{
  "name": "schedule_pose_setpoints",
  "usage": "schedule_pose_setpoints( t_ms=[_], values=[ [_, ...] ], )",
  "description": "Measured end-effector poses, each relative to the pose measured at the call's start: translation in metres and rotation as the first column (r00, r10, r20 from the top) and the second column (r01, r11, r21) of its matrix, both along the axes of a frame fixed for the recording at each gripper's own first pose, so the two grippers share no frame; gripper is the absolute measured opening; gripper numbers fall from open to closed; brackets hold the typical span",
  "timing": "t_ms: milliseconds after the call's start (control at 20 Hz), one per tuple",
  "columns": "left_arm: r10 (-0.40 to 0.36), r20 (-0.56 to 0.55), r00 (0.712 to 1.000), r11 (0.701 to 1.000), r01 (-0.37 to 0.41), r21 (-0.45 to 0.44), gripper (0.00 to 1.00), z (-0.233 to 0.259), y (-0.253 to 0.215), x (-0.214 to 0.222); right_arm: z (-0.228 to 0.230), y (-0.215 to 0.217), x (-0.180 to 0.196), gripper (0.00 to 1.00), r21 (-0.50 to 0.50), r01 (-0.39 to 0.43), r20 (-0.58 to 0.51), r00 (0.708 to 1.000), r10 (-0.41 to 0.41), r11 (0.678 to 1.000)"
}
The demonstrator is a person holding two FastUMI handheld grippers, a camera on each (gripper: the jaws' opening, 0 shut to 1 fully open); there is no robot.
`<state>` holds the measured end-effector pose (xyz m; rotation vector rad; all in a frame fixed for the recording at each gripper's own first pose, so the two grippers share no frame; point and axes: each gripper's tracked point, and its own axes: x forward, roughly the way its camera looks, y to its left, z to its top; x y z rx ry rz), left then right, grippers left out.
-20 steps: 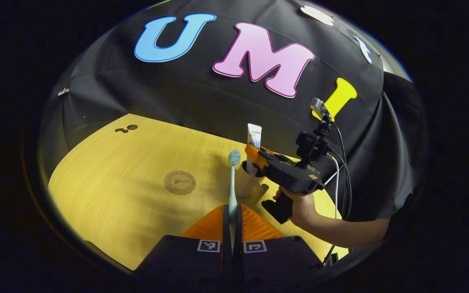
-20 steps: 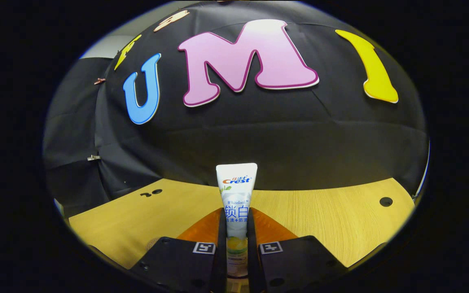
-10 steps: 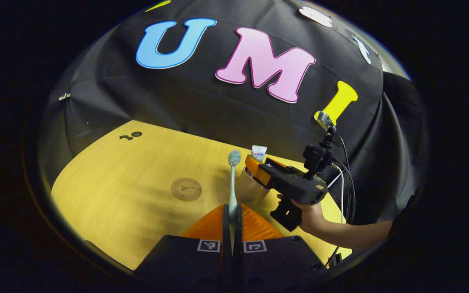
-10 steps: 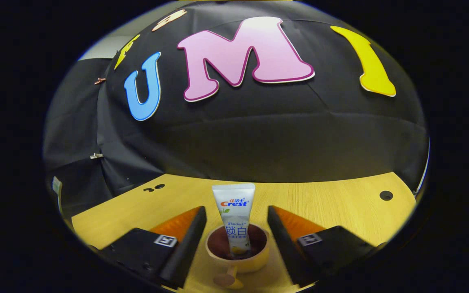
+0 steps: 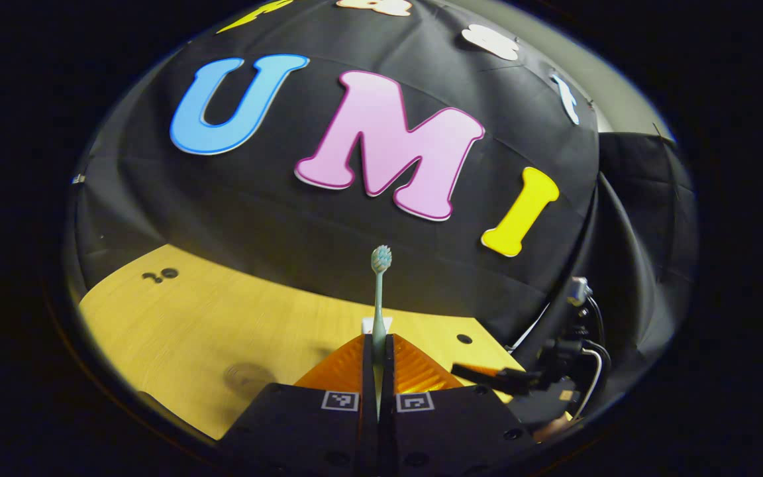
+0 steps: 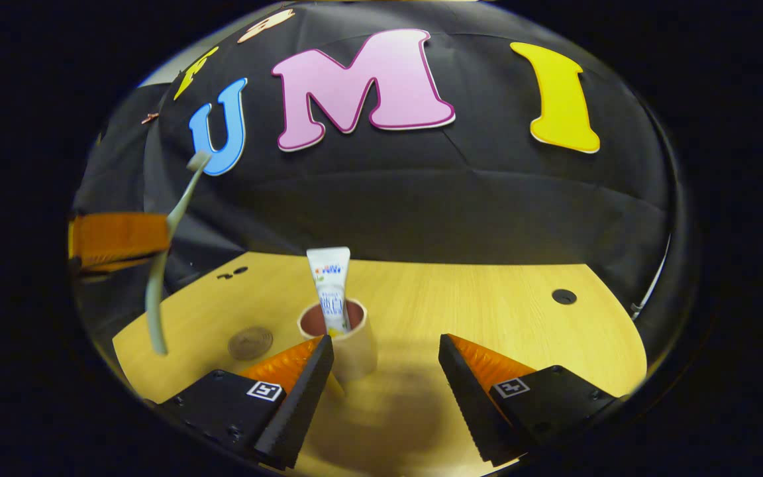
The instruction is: Put the toothbrush and toothpaste on the desktop into the cup, then pick up the cup and place it on the coaster on the desktop.
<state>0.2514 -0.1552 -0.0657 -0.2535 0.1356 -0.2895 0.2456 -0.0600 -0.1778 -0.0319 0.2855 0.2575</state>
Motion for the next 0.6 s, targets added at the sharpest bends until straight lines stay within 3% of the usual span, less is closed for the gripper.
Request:
schedule_pose_setpoints(
  t_ms=[200,350,600],
  values=[
    [-0.038,0.104,0.994,0.999,0.035,0.026,0.06,0.002,-0.020,0.045,-0.021,-0.014,-0.027,0.98,0.005,0.008,-0.078,0.997,-0.008,1.000],
    [-0.063,0.148,0.987,0.998,0.062,0.009,0.06,-0.007,-0.034,0.073,-0.031,-0.025,-0.033,0.98,-0.019,0.002,-0.109,0.994,-0.004,1.000],
    [-0.095,0.206,0.974,0.995,0.099,-0.004,0.06,-0.027,-0.047,0.102,-0.042,-0.040,-0.040,0.98,0.021,0.039,-0.164,0.986,-0.035,0.999]
  ],
)
